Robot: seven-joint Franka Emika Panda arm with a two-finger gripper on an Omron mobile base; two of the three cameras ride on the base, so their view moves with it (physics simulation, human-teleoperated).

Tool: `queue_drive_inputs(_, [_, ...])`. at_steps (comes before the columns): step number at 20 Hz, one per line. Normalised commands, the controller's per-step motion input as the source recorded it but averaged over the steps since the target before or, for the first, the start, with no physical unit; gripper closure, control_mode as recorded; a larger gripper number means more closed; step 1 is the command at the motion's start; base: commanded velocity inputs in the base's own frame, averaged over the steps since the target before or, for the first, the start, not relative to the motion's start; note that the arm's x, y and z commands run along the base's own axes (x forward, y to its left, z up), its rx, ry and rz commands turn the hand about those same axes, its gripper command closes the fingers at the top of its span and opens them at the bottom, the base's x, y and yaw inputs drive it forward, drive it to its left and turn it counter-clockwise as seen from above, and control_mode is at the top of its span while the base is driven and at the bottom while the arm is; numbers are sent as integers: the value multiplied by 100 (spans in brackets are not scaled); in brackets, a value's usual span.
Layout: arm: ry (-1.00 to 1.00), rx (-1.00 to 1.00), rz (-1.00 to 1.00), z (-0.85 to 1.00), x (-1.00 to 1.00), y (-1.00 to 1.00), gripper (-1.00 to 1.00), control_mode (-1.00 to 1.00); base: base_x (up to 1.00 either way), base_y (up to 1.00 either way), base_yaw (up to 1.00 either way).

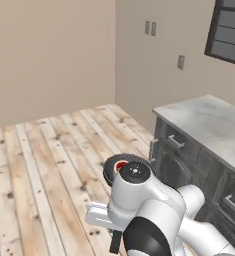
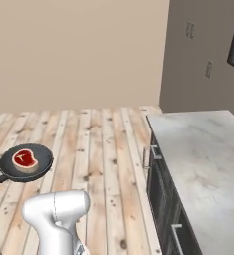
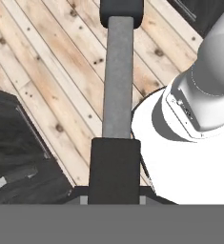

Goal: Pick up the pan with the steak in it and place it on the dining table. Then place the steak on the plate.

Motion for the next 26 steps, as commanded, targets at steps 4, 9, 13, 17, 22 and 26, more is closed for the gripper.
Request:
queue_drive_inputs(4, [0, 0, 0, 0, 0, 0, 100, 100, 100, 0, 0])
queue_drive_inputs(9, [0, 0, 0, 0, 0, 0, 100, 100, 100, 0, 0])
queue_drive_inputs(13, [0, 0, 0, 0, 0, 0, 100, 100, 100, 0, 0])
queue_drive_inputs(17, [0, 0, 0, 0, 0, 0, 100, 100, 100, 0, 0])
queue_drive_inputs(22, [0, 0, 0, 0, 0, 0, 100, 100, 100, 0, 0])
queue_drive_inputs(26, [0, 0, 0, 0, 0, 0, 100, 100, 100, 0, 0])
